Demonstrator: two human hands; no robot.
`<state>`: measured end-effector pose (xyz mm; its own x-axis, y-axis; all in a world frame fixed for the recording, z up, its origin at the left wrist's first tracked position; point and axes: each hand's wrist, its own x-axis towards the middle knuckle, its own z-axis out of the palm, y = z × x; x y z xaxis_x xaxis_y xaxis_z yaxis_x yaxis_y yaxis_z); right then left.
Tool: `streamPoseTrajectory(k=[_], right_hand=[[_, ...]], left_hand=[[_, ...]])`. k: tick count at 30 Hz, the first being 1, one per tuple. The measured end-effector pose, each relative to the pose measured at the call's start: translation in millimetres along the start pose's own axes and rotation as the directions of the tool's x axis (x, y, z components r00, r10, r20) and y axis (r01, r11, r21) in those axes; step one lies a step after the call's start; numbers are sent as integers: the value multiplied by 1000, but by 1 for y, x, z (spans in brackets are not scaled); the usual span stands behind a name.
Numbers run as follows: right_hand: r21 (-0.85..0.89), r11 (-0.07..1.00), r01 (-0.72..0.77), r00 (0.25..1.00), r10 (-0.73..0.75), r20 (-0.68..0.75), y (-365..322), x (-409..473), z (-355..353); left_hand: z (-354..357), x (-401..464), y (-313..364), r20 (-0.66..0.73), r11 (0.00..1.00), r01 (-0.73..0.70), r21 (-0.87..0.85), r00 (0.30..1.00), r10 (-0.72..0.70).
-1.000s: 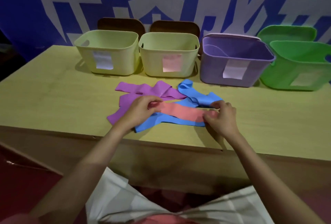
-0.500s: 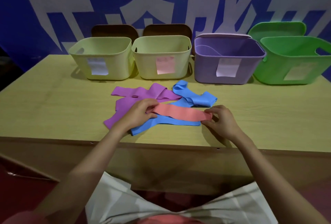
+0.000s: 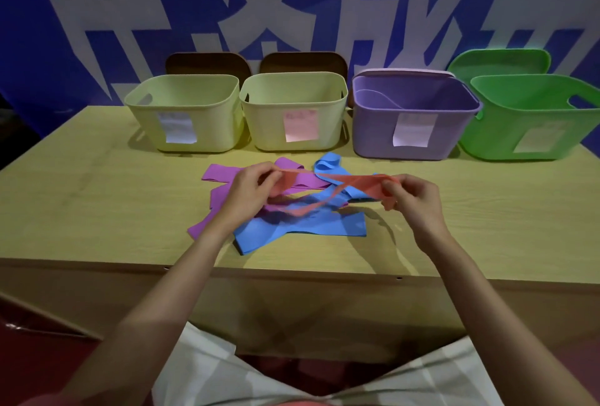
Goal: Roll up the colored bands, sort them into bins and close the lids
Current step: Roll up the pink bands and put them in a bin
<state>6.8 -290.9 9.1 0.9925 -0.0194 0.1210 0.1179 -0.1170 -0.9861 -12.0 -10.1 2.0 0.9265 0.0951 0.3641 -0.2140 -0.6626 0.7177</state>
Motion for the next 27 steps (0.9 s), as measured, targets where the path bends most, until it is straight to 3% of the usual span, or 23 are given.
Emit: streamPoseTrajectory(k=[3,6,9,13,15,19,22,24,27], right_hand=[[184,979,-88,996,93,-18,-7,5,-3],[234,963,-134,989,146,-36,-7,5,-8],[254,949,-187,978,205,-47,-3,1,-12],[239,960,-142,983,166,-83,-7,0,-14],[191,970,-148,974,176,-140,-10,3,-14],[150,947,-284,928,311,-205,-5,12,-16],[-23,907,-420,892,408,-194,8,16,-20],[-177,878,-445,893,419,-164,18,15,-21],[-305,846,-438,899,407,-162,29,13,-21]], left_hand=[[-10,9,17,-40,979,67,-195,996,-76],[-21,5,32,159,868,302,-395,953,-260],[-28,-5,28,435,797,522,-303,820,-372],[-22,-17,16,671,793,584,-173,659,-339],[-17,-23,16,732,760,619,-200,610,-304],[-15,-24,18,747,698,679,-227,582,-323],[-11,-23,18,674,669,714,-205,599,-432],[-5,-26,16,541,755,640,-140,689,-483],[-1,-31,13,336,916,397,55,856,-392]])
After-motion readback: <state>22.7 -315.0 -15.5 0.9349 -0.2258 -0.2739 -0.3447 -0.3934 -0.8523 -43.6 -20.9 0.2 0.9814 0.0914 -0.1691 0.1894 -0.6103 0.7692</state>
